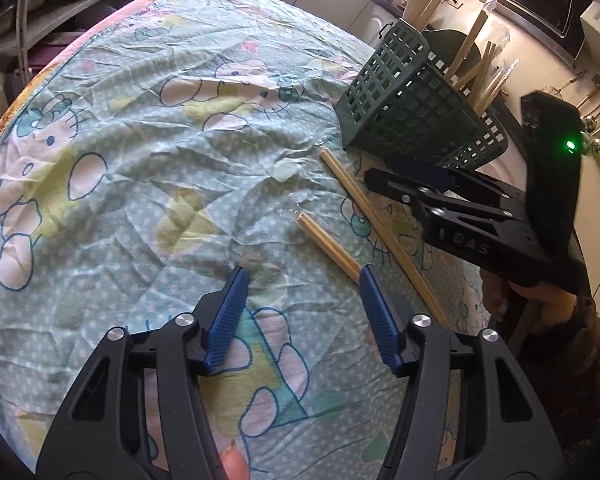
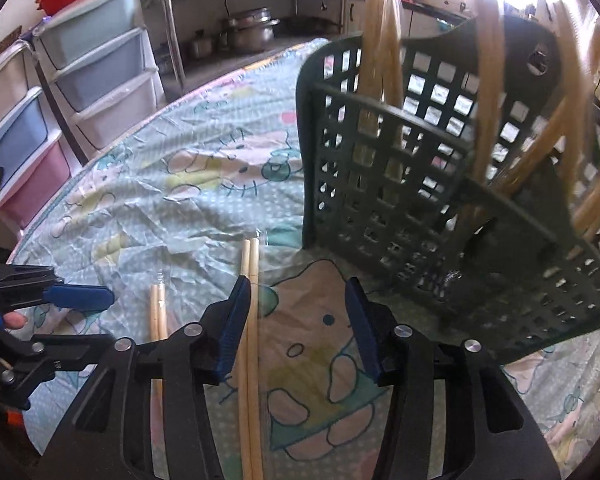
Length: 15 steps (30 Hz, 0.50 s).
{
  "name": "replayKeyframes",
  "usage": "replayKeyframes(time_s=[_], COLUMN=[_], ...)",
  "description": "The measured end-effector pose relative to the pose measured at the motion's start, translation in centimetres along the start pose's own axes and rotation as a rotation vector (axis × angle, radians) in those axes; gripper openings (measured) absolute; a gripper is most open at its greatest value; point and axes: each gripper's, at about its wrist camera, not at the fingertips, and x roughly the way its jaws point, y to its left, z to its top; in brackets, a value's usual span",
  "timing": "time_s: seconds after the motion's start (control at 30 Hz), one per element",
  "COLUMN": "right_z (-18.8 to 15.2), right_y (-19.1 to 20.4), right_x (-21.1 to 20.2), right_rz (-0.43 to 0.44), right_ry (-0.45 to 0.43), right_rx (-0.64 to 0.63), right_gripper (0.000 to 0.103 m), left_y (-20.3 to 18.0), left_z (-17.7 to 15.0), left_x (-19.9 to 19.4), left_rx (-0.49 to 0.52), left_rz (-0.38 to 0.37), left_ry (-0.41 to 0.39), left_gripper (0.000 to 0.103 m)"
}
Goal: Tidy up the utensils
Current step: 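Close the left tool on a wooden chopstick while the right tool grasps another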
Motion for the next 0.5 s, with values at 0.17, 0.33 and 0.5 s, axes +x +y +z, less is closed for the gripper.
replayKeyframes(time_s=[0.17,0.33,0.5], right_z=[0.3,0.2,-0.1], right_y=[0.0,-0.1,-0.4], right_x=[0.9,1.4,1.1], right_rz=[0.008,-0.013,-0.006], right_ry=[0.015,0.04,0.034], right_rx=[0.023,0.017,0.018], right_gripper=[0.039,0.013,0.002], left_y=[0.6,0.9,0.8], left_z=[0.0,0.2,0.3], left_x=[-0.2,-0.3,-0.2], left_rx=[-0.012,-0.037,-0.045], left_rz=[-0.005,-0.027,-0.036], left_ry=[0.004,0.01,0.015], left_gripper=[0.038,0.037,0.037])
